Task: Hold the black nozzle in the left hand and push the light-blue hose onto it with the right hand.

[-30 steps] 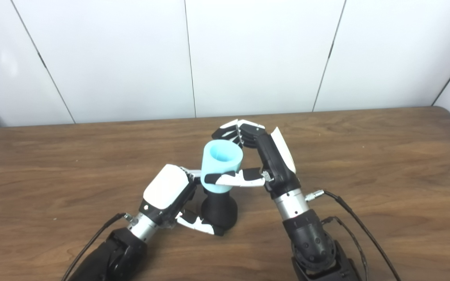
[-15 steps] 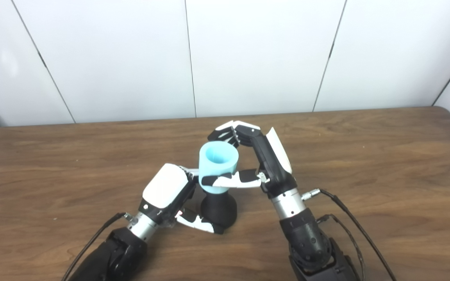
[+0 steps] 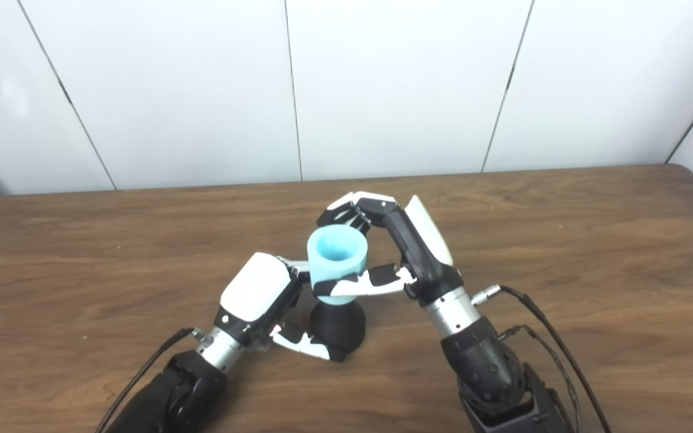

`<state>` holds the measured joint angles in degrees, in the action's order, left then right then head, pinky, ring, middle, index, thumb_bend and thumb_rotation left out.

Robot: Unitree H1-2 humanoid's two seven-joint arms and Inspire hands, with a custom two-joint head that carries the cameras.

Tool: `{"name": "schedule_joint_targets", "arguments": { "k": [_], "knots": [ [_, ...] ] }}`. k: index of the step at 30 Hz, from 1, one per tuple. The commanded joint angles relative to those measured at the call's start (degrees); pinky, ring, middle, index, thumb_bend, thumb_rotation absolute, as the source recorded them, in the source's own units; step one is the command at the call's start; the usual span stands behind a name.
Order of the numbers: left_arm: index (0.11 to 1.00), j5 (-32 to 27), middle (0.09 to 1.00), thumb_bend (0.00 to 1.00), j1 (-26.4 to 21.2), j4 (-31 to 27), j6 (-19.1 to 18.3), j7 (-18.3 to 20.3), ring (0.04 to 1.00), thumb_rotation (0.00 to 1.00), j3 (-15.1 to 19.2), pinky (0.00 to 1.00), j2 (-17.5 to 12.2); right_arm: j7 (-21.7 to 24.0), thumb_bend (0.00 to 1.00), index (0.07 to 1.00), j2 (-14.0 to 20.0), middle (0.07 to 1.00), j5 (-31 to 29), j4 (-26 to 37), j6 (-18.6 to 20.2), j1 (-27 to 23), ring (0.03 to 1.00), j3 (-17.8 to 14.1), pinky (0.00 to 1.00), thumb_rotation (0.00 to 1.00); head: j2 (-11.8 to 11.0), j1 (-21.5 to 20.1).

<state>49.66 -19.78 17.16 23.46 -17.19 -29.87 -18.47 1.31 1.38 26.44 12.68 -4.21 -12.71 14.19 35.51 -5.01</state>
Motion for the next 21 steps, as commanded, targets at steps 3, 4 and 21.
{"name": "schedule_joint_targets", "arguments": {
  "k": [3, 4, 21],
  "knots": [
    [0.481, 0.94, 0.471, 0.52, 9.71, 5.43, 0.12, 1.27, 0.177, 0.00, -3.89, 0.14, 1.77, 2.48, 0.51, 0.536, 0.74, 0.475, 1.30, 1.76, 2.85, -1.13, 0.388, 0.59, 0.29, 0.00, 0.19, 0.04],
    [0.481, 0.93, 0.471, 0.52, 9.75, 5.33, 0.05, 1.32, 0.176, 0.00, -3.88, 0.13, 1.79, 2.62, 0.51, 0.538, 0.92, 0.473, 1.56, 1.81, 3.03, -1.11, 0.387, 0.71, 0.29, 0.00, 0.29, 0.12],
    [0.481, 0.80, 0.471, 0.52, 10.02, 4.74, 0.08, 1.62, 0.170, 0.00, -3.94, 0.13, 1.68, -5.89, 0.51, 0.513, 1.68, 0.504, 1.69, -7.34, -12.34, 0.05, 0.397, 0.15, 0.30, 0.00, 0.64, 0.44]
  ]
}}
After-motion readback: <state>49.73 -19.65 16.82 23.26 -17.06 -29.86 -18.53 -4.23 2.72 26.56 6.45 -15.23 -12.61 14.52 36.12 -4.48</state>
